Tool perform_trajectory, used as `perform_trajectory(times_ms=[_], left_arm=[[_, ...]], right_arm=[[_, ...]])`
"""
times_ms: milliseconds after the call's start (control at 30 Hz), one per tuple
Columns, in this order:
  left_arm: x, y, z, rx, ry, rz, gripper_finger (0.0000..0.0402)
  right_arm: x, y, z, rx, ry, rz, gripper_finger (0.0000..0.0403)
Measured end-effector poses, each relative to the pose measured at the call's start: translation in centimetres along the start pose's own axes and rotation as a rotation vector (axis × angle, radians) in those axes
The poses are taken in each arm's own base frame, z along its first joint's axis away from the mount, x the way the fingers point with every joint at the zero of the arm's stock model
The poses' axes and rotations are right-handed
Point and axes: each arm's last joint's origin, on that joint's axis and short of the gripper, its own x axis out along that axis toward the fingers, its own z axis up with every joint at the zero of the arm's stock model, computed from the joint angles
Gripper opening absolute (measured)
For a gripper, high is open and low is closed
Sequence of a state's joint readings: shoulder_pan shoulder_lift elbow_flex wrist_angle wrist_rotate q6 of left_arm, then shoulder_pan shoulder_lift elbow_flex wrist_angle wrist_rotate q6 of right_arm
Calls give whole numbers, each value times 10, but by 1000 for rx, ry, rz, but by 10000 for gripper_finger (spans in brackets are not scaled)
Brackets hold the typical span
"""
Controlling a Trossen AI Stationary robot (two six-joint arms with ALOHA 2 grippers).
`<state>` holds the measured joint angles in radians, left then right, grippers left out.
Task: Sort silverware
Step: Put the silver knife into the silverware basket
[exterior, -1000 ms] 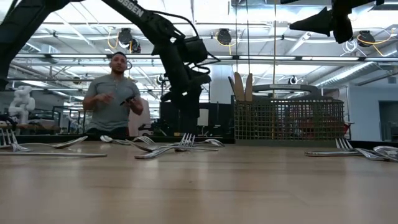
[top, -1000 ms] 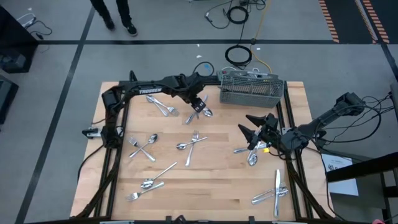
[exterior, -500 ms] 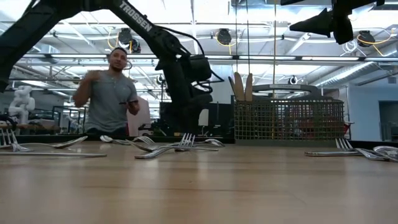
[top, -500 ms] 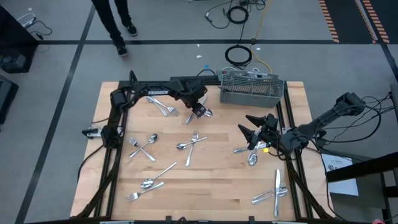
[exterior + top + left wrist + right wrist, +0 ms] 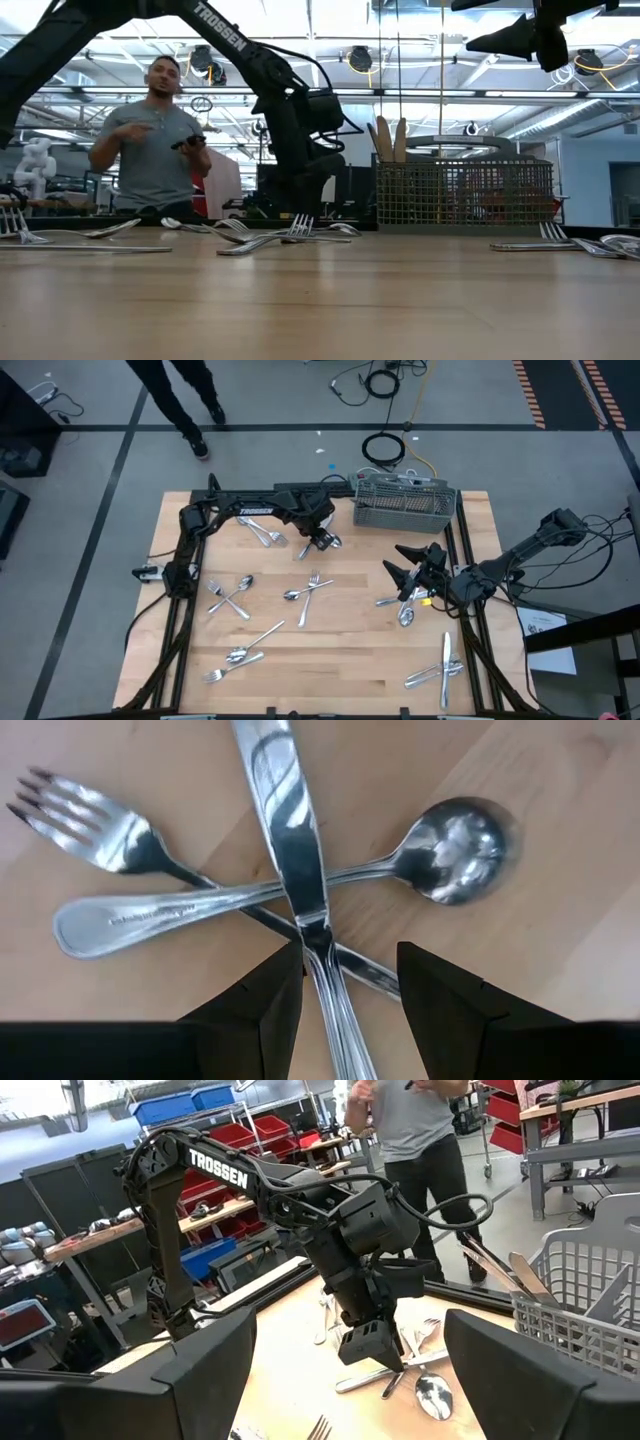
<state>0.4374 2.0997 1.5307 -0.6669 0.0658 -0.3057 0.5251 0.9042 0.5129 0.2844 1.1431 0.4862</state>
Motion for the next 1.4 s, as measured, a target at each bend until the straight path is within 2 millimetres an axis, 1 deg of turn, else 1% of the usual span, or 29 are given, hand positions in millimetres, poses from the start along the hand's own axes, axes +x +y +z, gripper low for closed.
perform_trajectory(times_ms=[200,600,700,967,1100,1200,1400], left_arm=[[15,1,-3,-5,39,17,171],[16,1,-3,-3,35,16,167],[16,1,-3,-3,34,16,150],[16,0,-2,6,26,11,79],[16,0,-2,7,28,7,52],[16,0,-2,7,28,7,44],[16,0,-2,7,28,7,48]], right_arm=[[0,0,0,-6,2,-1,313],[0,0,-1,-7,3,-1,313],[0,0,-1,-9,4,-2,313],[0,0,-1,-11,4,-2,313],[0,-1,-1,-14,5,-3,313],[0,-1,-1,-13,5,-2,313],[0,0,-1,-13,5,-2,313]])
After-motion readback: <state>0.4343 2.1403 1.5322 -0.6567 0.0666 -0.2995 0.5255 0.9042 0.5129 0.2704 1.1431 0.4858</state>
